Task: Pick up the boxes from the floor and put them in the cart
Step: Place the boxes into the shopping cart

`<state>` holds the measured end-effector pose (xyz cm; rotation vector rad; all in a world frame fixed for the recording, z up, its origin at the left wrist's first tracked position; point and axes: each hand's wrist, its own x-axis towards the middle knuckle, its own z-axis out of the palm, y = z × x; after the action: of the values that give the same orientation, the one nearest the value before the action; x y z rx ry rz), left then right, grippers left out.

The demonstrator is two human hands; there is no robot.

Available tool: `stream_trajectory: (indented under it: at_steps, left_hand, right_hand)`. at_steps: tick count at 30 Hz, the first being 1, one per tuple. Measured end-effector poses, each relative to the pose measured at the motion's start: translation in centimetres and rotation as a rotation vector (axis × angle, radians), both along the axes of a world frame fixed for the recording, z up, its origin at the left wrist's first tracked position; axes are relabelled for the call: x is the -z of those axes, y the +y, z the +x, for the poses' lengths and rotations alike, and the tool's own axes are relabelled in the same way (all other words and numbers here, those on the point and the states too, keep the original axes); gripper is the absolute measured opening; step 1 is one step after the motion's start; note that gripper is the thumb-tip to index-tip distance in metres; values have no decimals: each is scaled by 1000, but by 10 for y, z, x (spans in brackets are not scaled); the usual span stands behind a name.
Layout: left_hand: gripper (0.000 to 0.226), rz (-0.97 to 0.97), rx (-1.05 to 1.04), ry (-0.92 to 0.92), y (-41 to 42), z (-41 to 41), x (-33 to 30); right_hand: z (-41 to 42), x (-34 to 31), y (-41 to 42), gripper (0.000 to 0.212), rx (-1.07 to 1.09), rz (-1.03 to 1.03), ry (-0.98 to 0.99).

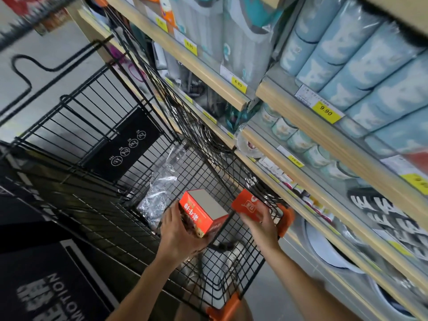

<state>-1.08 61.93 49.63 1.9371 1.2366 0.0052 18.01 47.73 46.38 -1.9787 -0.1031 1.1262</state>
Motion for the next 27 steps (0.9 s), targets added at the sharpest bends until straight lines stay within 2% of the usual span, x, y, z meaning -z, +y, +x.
stream_trajectory:
  at_steps: [2,5,11,15,20,27]
  left_hand:
    - [137,34,35,4,-5,7,4]
    - [134,76,84,11,-17,16,13]
    - [141,7,117,112,-47,23,29]
    - [135,-7,103,96,-57,23,38]
    - [145,-75,112,67,-49,25,36]
    - [136,-77,120,69,-29,4,34]
  right_hand:
    - [0,-13,3,70,-101,77,48]
    - [1,-24,7,77,-240,143,121]
    - [6,-25,12,99,-535,52,198]
    - [6,-18,14,95,-586,-29,82]
    - [2,-13,16,85,-602,-4,-103]
    - [-3,15,20,86,-723,-38,-556]
